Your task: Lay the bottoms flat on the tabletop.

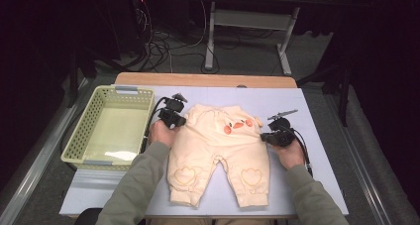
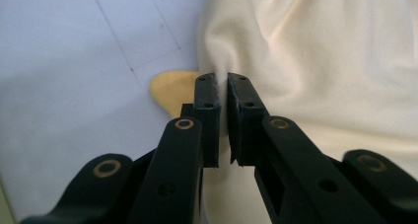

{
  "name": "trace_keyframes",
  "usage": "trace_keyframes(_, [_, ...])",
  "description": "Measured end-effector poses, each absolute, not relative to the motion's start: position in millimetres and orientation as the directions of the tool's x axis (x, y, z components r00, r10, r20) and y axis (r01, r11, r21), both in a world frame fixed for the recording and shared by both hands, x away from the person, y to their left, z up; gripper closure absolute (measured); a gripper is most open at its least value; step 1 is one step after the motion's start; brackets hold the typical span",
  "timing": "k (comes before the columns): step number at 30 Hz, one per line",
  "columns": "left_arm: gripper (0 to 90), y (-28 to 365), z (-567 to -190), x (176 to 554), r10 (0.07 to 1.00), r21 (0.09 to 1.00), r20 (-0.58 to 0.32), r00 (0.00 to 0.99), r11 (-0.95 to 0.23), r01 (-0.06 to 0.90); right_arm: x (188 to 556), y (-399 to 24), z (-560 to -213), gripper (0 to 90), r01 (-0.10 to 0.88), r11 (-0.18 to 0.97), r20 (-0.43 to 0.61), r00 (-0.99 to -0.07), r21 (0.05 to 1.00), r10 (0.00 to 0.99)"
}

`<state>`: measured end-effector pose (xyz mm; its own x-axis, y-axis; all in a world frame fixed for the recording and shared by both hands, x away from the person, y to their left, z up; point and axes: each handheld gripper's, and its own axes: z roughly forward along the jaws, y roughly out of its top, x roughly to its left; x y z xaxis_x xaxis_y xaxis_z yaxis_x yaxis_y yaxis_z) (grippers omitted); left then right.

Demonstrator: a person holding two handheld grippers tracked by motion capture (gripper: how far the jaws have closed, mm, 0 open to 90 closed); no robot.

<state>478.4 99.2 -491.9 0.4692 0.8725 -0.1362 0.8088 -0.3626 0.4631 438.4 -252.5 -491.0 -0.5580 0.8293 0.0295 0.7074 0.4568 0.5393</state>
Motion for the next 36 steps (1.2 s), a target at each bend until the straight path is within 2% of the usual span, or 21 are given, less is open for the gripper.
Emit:
trace_keyframes(3, [79.6, 94.9, -489.4, 479.5, 0.870, 0.447, -0.107, 0.482, -0.391, 0.804, 438.7, -252.2, -490.7, 84.2, 0.707, 0.458, 0.028, -0.558, 0.539, 0.829])
trace_keyframes(8, [61.3, 102.5, -487.5, 485.3, 0.882, 0.457, -0.116, 0.456, -0.360, 0.813, 440.8, -254.7, -490.9, 75.2, 0.706, 0.447, 0.023, -0.547, 0.549, 0.837])
trace_keyframes(10, [56.9, 106.4, -483.4, 487.3, 0.885, 0.469, -0.128, 0.447, -0.343, 0.814, 442.9, -256.6, -491.1, 74.2, 0.709, 0.439, 0.022, -0.539, 0.552, 0.842])
trace_keyframes(12, [54.3, 107.4, -480.4, 489.6, 0.887, 0.466, -0.100, 0.450, -0.358, 0.809, 445.4, -257.7, -490.9, 73.0, 0.713, 0.426, 0.022, -0.526, 0.557, 0.850])
trace_keyframes(13, [53.3, 110.3, -480.0, 491.8, 0.892, 0.470, -0.126, 0.434, -0.332, 0.818, 446.4, -257.7, -491.3, 72.3, 0.717, 0.421, 0.025, -0.520, 0.555, 0.854])
trace_keyframes(17, [51.7, 113.5, -482.2, 495.4, 0.893, 0.455, -0.184, 0.411, -0.293, 0.841, 447.2, -257.4, -491.7, 70.0, 0.721, 0.414, 0.032, -0.515, 0.556, 0.856])
trace_keyframes(28, [49.6, 108.5, -462.8, 470.7, 0.850, 0.515, -0.220, 0.479, -0.315, 0.797, 432.8, -264.2, -480.5, 60.5, 0.709, 0.382, 0.062, -0.513, 0.593, 0.856])
trace_keyframes(36, [49.0, 105.0, -464.7, 444.1, 0.817, 0.516, -0.185, 0.546, -0.392, 0.762, 415.5, -264.0, -476.0, 60.2, 0.689, 0.395, 0.081, -0.548, 0.607, 0.832])
